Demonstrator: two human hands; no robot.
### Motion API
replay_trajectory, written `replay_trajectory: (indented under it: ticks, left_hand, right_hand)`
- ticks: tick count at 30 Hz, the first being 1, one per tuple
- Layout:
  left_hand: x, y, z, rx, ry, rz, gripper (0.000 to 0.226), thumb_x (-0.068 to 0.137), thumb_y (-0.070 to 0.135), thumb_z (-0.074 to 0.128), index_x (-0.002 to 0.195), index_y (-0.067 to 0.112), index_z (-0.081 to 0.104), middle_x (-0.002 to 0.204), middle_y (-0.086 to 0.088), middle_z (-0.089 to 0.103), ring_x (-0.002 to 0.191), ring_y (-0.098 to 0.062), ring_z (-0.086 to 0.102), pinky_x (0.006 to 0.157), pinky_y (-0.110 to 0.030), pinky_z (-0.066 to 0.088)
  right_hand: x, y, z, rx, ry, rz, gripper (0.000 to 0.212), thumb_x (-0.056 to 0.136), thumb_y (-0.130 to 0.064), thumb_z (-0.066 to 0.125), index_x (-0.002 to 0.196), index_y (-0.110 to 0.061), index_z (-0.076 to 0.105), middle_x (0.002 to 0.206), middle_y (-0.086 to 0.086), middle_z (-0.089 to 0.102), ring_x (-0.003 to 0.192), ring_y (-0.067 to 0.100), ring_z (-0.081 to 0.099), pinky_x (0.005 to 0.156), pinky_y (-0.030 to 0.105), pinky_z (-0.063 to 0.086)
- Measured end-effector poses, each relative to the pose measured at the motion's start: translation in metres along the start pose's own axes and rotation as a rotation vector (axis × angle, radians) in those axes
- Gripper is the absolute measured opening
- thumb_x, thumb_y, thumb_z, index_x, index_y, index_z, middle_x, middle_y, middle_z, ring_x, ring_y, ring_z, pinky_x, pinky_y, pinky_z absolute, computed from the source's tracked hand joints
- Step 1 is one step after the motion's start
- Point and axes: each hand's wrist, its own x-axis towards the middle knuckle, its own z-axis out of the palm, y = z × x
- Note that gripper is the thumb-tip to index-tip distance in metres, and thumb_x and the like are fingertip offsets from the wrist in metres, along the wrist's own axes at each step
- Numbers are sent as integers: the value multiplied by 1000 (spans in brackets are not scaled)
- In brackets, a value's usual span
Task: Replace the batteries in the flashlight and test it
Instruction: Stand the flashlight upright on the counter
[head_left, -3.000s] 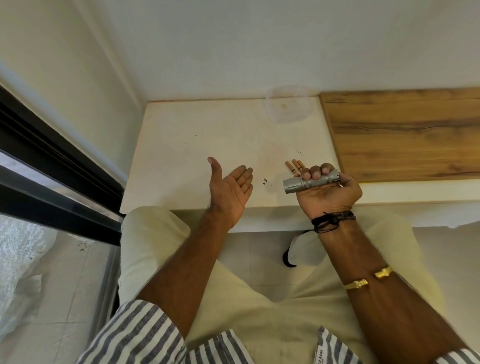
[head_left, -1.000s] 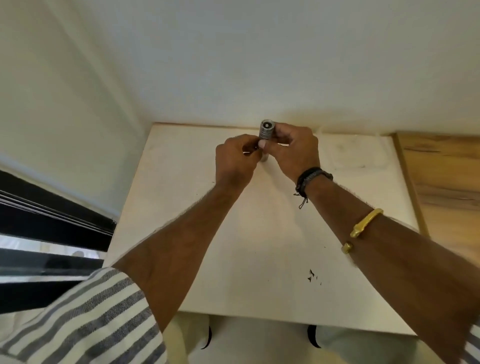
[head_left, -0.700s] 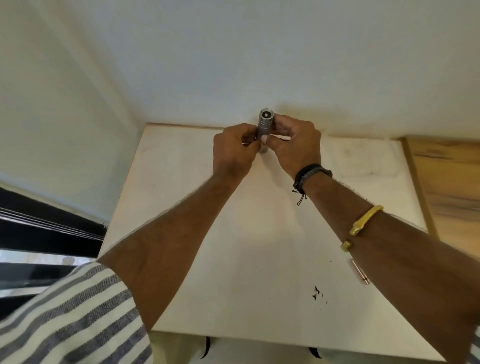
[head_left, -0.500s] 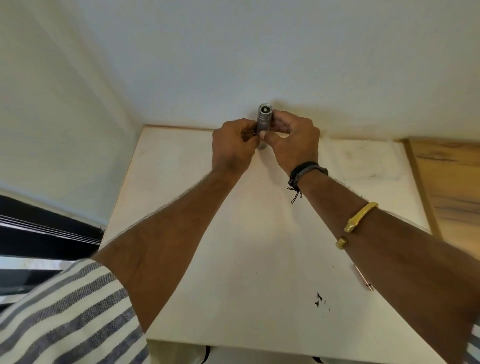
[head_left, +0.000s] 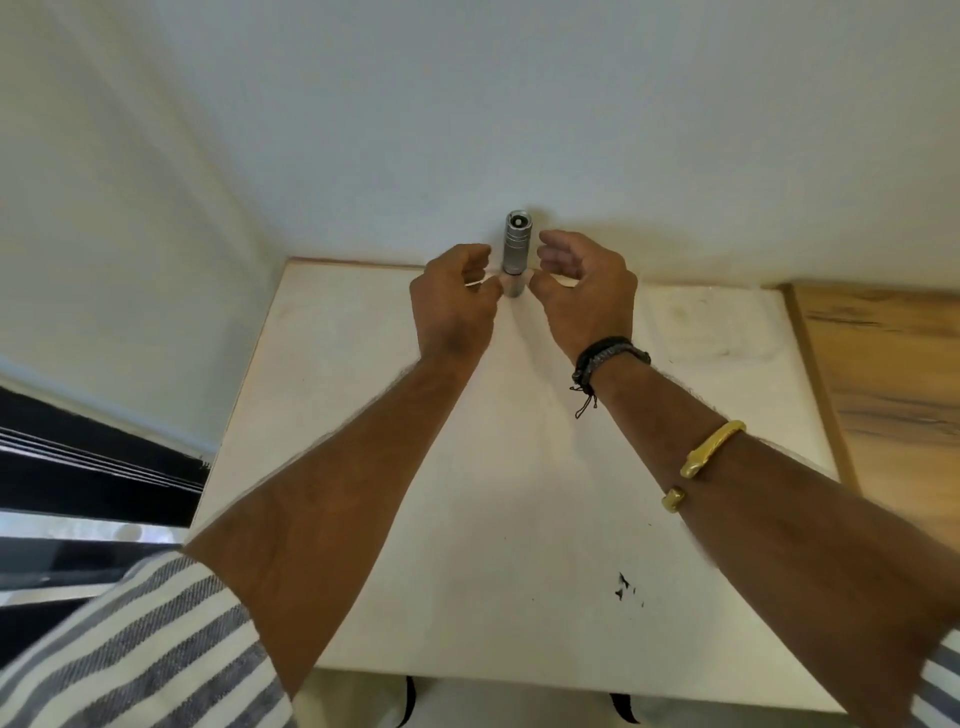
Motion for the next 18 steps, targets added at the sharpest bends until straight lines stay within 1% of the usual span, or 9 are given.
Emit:
replay_trajectory:
  ticks: [2,4,7,9,11,13,15,16,18]
  left_hand:
    - [-16,7,-3,9,100,27,24,88,19,73,112,13,70,105,2,74,90,-6,67,76,-8,51]
    - [-33,14,-4,-5,127,59,14,91,18,68,103,15,73,94,5,75,81,-5,67,76,-15,55]
    - [-61,24,2,-38,35,49,14,93,19,64,99,16,76,88,5,76,79,-8,69,80,-30,59]
    - [-76,30,11,-56,-39,21,15,94,19,63,100,16,76,90,6,76,82,-9,70,84,-35,59]
    - [-90,37,21,-72,-93,-5,17,95,17,61,102,17,76,93,5,76,85,-10,71,86,-37,59]
    - [-104,43,30,-91,-138,-34,18,94,18,61,103,17,76,94,5,77,86,-10,71,86,-36,59]
    - [-122,47,38,-83,-190,-42,17,94,21,64,105,17,76,95,5,77,87,-8,71,86,-33,59]
    - [-132,48,42,-75,-223,-37,18,93,22,66,106,17,76,96,4,77,87,-7,71,86,-30,59]
    - [-150,49,46,-38,-316,-10,21,90,22,70,110,15,75,101,1,77,90,-7,71,87,-25,58]
  right_hand:
    - [-10,-1,-11,7,29,5,38,84,-10,77,121,-14,71,111,1,76,100,10,70,91,19,56]
    - [-21,-1,-24,17,57,0,29,85,-11,76,115,-14,74,104,-1,76,95,7,70,85,11,54]
    - [-40,4,-49,23,124,-8,19,87,-11,73,106,-12,76,98,-2,77,89,6,69,77,4,49]
    - [-49,9,-68,15,176,8,16,88,-11,72,103,-12,77,97,-3,76,85,0,67,73,2,47]
    - [-56,16,-89,9,229,42,15,88,-11,71,102,-13,77,95,-4,76,81,-8,64,70,0,45]
    - [-64,23,-110,-8,268,69,16,88,-12,71,102,-16,78,93,-7,75,79,-10,64,73,4,48]
    - [-75,32,-131,-16,277,107,16,88,-14,71,101,-19,78,91,-9,74,82,-1,67,80,20,57]
    - [-82,36,-142,-15,267,142,15,87,-14,72,101,-20,77,90,-9,74,84,5,69,82,28,60]
    - [-95,46,-159,-19,225,223,14,87,-16,73,99,-22,77,87,-6,74,85,16,72,81,41,63]
